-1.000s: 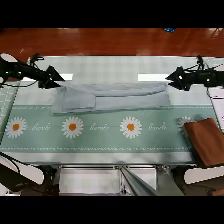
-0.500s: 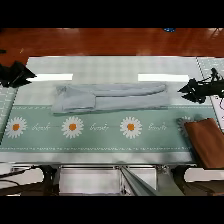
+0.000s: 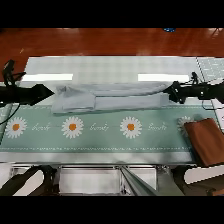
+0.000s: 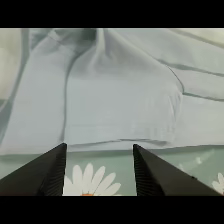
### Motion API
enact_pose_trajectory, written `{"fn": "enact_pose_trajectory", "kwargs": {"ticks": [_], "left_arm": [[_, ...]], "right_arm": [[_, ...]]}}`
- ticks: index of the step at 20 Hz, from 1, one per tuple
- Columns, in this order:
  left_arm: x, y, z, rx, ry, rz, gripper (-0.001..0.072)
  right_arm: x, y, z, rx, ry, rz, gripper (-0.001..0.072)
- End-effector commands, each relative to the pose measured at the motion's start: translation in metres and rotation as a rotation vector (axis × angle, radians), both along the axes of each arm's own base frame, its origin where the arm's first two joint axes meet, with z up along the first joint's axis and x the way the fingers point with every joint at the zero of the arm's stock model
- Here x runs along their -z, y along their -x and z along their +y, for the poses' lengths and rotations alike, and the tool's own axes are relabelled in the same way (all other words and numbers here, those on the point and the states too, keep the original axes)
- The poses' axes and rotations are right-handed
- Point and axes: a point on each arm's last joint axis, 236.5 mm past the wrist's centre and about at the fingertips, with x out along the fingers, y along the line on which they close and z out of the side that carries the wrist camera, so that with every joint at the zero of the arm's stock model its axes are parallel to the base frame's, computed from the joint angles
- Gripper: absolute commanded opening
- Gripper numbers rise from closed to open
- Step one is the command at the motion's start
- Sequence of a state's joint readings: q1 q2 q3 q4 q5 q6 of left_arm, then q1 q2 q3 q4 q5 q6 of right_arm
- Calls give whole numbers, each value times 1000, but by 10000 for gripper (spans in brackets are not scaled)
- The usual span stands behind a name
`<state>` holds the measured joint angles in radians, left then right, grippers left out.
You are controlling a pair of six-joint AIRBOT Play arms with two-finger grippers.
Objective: Fold the shirts.
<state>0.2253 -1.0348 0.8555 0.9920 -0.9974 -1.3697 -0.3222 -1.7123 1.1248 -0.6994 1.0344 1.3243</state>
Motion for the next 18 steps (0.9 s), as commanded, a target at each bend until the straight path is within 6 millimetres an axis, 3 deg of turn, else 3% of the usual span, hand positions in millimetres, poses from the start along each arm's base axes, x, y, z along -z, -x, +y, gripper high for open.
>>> {"fn": "enact_pose_trajectory", "kwargs": {"ticks": [1, 2, 3, 4, 5, 6, 9, 12, 15, 18], "left_arm": [[2, 2, -24, 46, -5, -18, 508], [3, 4, -32, 70, -5, -16, 507], [3, 5, -38, 87, -5, -16, 500], [3, 6, -43, 103, -5, -16, 375], [3, 7, -47, 119, -9, -20, 134], [2, 7, -51, 137, -15, -30, 20], [0, 11, -87, 317, -40, -91, 15], [9, 1, -145, 359, 21, -124, 16], [28, 5, -227, 486, 97, -63, 16], [52, 24, -316, 678, 116, 18, 15]], "right_arm": [[7, -3, 31, -84, 0, -20, 125], [-4, -4, 38, -132, -10, -44, 29], [-19, -6, 41, -164, -10, -76, 30], [-36, -8, 41, -173, 2, -112, 29], [-53, -7, 37, -188, 33, -146, 29], [-68, -2, 32, -205, 80, -164, 29], [-116, 34, 21, -281, 246, -197, 29], [-166, 81, 21, -262, 350, -295, 29], [-202, 130, 32, -210, 371, -387, 29], [-227, 168, 43, -186, 375, -448, 29]]}}
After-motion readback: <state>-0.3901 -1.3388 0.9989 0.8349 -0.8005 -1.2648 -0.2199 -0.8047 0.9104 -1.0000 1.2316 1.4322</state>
